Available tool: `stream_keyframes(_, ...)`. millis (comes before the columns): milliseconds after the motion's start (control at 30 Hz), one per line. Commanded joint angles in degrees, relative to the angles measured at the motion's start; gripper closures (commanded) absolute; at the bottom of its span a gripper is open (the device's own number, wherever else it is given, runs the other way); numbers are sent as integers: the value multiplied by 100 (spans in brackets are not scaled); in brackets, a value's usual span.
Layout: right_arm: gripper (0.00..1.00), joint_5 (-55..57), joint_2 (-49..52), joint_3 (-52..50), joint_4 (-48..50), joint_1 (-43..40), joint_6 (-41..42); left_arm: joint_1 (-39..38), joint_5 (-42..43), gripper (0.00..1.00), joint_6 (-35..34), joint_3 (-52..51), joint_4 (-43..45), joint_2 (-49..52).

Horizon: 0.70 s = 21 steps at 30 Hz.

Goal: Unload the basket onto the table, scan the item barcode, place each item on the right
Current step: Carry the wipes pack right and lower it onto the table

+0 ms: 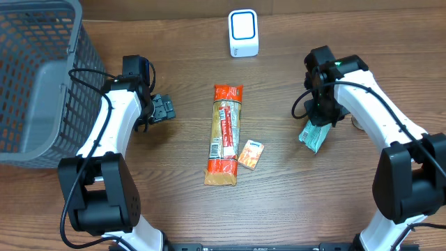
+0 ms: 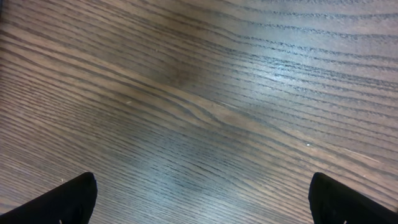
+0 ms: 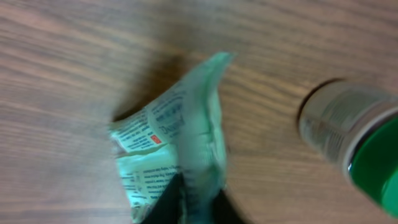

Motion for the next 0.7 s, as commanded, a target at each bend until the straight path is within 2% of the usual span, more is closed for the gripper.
stream_keyframes(0,5,136,-24,-42,238,-87,247,26,46,0,24,-2,9,-22)
stream_keyframes(33,2,133,-24,-42,315,-87,409,26,46,0,24,-2,9,-22)
stream_keyframes(167,2,-35,-24,-42,610,-87,1209,26,46,0,24,-2,9,-22)
stream_keyframes(333,0,-1189,-20,-44,748,-13,2107,26,46,0,24,-2,9,-22)
stream_keyframes(500,2,-1652,-17,-48,866,33,3150,26,46,0,24,-2,9,-22)
stream_keyframes(533,23,-1740,-17,-48,870,33,3174,26,46,0,24,-2,9,-22)
stream_keyframes(567,55,-1755,-17,-48,872,33,3176,26,46,0,24,-2,9,-22)
stream_keyframes(600,78,-1749,-15,-52,872,33,3176,26,46,0,24,-2,9,-22)
stream_keyframes(667,88,-1729,28,-55,885,46,3178,26,46,0,24,-2,9,-22)
